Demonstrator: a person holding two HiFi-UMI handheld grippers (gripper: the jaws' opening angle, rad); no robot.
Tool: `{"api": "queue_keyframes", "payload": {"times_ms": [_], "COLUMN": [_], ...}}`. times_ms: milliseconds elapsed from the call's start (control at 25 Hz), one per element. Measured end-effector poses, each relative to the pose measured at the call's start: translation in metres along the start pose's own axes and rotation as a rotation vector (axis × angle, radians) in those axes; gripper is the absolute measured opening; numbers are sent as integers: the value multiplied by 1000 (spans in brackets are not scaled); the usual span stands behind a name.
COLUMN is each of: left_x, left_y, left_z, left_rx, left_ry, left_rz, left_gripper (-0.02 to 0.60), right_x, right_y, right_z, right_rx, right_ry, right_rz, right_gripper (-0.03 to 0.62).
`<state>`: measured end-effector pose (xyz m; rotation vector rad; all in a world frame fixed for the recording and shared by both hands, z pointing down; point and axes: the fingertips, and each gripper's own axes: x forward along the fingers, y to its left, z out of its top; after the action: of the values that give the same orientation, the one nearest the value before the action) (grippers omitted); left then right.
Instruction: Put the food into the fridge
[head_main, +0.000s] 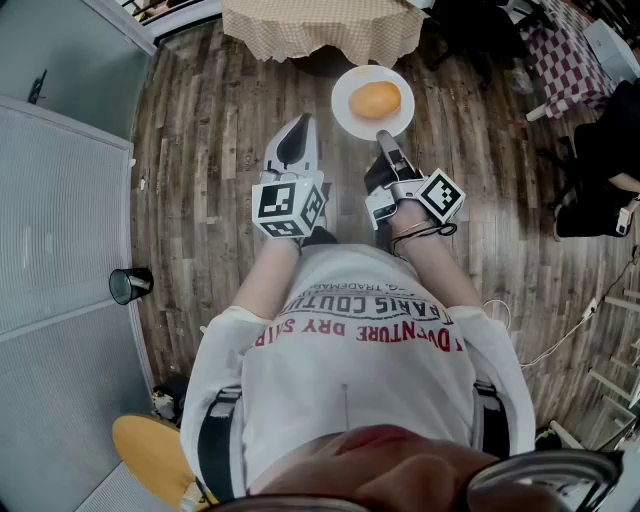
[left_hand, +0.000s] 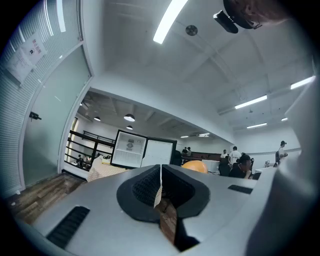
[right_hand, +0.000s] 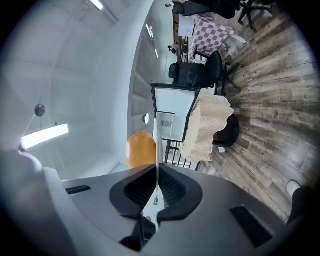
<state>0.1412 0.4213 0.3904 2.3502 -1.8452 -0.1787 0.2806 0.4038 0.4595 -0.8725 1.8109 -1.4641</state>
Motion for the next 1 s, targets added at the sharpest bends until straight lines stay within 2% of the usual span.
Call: {"api": "queue_keyframes", "payload": {"times_ms": [320, 640, 1000], "left_x": [8, 29, 82], "left_y": [5, 33, 109], "left_z": [-3, -15, -6], "left_rx": [19, 11, -2], "left_ry": [2, 25, 47], "left_rz": [0, 22, 16], "left_gripper": [28, 28, 28], "right_x": [10, 38, 124], "right_y": [-1, -12, -18], "right_z": [2, 2, -5], "right_rx": [-4, -1, 8], "right_ry": [0, -3, -23], "right_rz": [13, -9, -50], "right_gripper": [34, 32, 32]}}
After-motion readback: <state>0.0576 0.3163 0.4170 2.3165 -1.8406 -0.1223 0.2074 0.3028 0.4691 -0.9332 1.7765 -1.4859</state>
